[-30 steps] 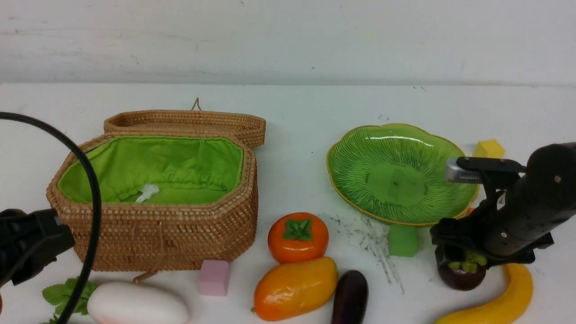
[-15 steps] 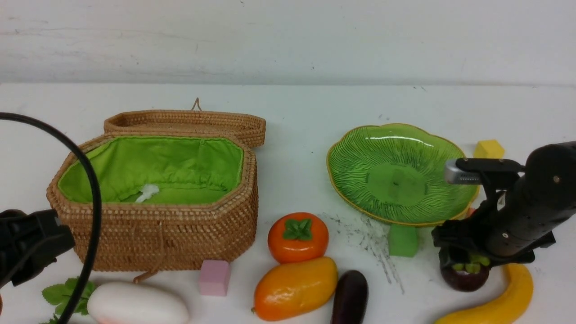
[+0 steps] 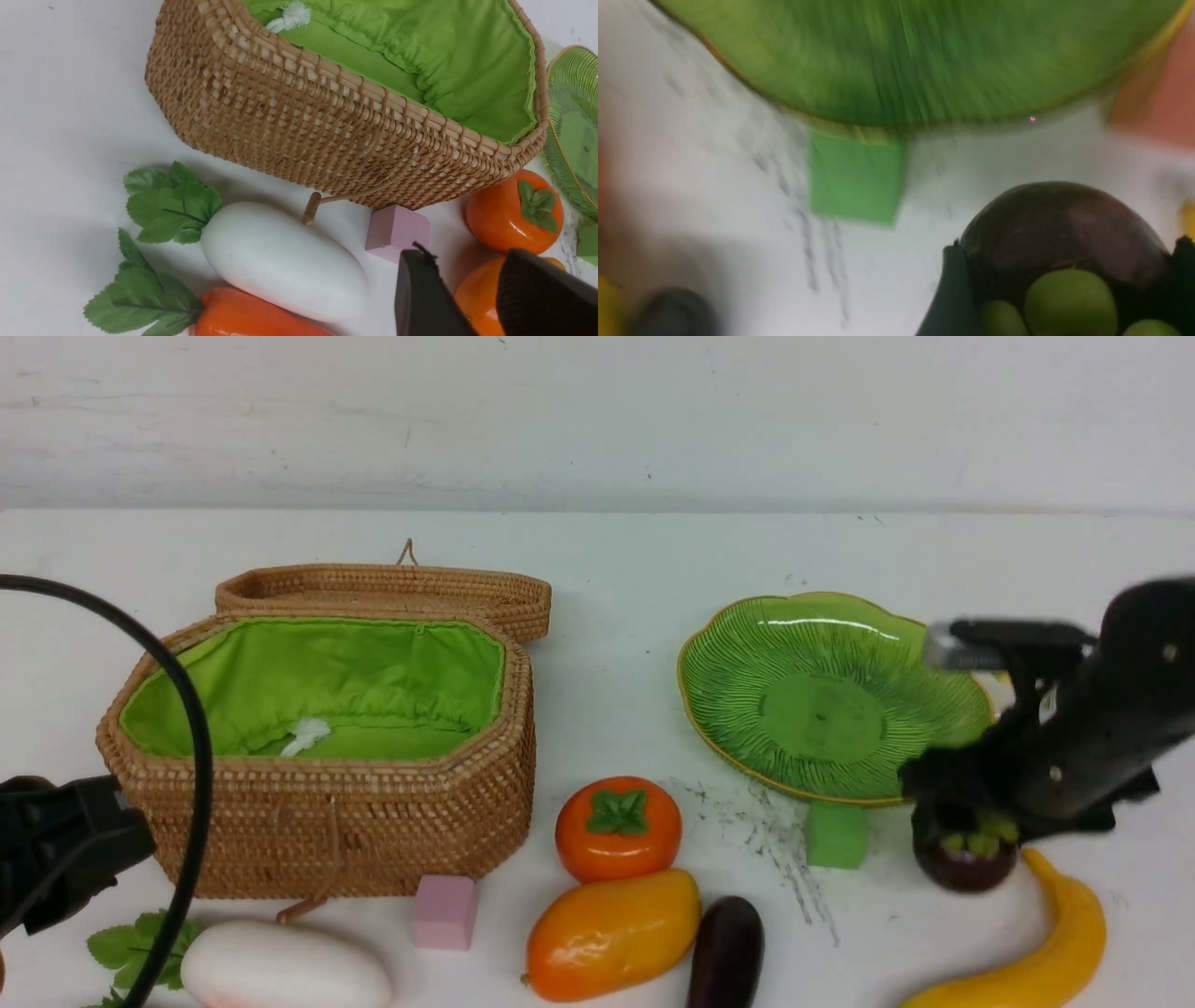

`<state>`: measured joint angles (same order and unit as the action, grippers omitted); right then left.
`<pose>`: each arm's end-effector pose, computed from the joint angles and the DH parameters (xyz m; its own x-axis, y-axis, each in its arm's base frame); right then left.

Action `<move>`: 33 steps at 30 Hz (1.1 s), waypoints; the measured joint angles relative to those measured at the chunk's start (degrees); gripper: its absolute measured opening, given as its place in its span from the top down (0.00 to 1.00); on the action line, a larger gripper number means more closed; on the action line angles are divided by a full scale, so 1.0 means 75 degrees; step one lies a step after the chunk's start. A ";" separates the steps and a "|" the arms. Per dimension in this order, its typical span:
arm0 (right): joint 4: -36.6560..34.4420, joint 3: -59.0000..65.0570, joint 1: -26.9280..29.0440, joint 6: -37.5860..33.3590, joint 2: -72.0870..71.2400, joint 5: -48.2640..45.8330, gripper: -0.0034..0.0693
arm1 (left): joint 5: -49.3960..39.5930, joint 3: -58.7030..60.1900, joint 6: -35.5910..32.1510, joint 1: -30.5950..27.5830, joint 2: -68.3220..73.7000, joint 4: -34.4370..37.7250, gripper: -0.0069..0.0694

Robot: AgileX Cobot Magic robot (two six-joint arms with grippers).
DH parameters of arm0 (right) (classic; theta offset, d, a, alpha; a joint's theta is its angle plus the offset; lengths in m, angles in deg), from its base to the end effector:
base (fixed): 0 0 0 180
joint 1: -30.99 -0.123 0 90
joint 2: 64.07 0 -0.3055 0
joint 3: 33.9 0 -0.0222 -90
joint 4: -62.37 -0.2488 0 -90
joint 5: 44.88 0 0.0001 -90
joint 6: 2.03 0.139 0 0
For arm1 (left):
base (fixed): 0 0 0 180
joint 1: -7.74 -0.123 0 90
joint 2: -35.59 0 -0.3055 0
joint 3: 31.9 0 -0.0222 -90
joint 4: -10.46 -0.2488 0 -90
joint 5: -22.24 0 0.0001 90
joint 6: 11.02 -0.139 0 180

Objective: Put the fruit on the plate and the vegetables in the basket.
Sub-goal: Use the right arm to grab a mangosteen and put it into the right plate

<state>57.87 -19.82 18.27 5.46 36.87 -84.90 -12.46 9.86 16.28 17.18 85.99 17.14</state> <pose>0.3413 0.0842 0.2120 -0.9134 -0.0119 -0.4070 -0.0687 0.9898 0.1252 0.1621 -0.0363 0.2883 -0.6123 -0.4461 -0.6527 -0.1376 0.8731 -0.4677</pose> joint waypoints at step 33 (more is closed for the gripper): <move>0.0600 -0.5356 0.0256 0.1694 0.4334 0.0001 0.03 | -0.0151 0.0000 0.0000 0.0000 0.0000 0.0000 0.60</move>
<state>62.37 -59.99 20.19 18.16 69.37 -84.90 -13.59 9.86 16.28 17.18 85.99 17.14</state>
